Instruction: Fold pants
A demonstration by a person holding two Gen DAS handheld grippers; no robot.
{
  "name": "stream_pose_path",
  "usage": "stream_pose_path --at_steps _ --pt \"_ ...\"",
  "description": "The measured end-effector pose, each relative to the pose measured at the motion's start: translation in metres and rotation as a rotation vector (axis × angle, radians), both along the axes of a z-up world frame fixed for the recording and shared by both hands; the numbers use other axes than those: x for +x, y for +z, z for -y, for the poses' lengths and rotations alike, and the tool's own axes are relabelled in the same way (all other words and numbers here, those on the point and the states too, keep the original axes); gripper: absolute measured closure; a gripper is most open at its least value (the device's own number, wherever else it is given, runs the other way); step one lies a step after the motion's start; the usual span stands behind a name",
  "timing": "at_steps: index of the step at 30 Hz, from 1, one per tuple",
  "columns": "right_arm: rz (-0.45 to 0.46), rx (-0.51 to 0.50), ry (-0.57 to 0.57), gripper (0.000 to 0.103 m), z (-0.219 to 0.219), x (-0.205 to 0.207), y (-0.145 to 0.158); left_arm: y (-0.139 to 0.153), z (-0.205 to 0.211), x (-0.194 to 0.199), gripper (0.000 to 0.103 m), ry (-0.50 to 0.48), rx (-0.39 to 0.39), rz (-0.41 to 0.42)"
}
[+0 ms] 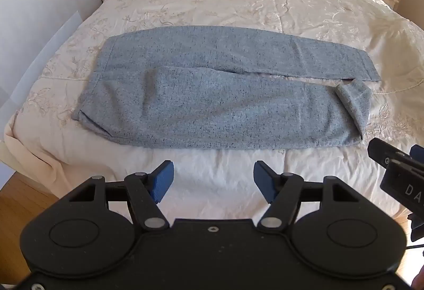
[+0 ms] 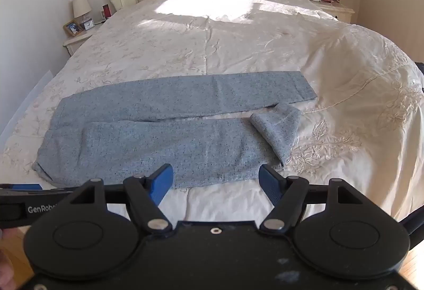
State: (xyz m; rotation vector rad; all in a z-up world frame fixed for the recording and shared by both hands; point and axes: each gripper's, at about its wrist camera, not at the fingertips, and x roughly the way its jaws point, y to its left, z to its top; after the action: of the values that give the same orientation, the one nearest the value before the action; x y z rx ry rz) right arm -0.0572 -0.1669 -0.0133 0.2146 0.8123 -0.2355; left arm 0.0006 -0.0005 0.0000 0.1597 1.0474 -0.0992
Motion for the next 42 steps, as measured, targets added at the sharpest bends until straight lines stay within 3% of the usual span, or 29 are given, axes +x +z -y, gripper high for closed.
stream_pose_path --at_steps 8,42 --pt "0.004 -0.024 0.007 0.028 -0.004 -0.001 0.001 -0.006 -0.008 0.0 0.033 0.013 -0.037 -0.029" --pt "-0.091 -0.005 -0.023 0.028 -0.016 0.055 -0.012 -0.008 0.0 0.054 0.033 -0.082 0.008 -0.064"
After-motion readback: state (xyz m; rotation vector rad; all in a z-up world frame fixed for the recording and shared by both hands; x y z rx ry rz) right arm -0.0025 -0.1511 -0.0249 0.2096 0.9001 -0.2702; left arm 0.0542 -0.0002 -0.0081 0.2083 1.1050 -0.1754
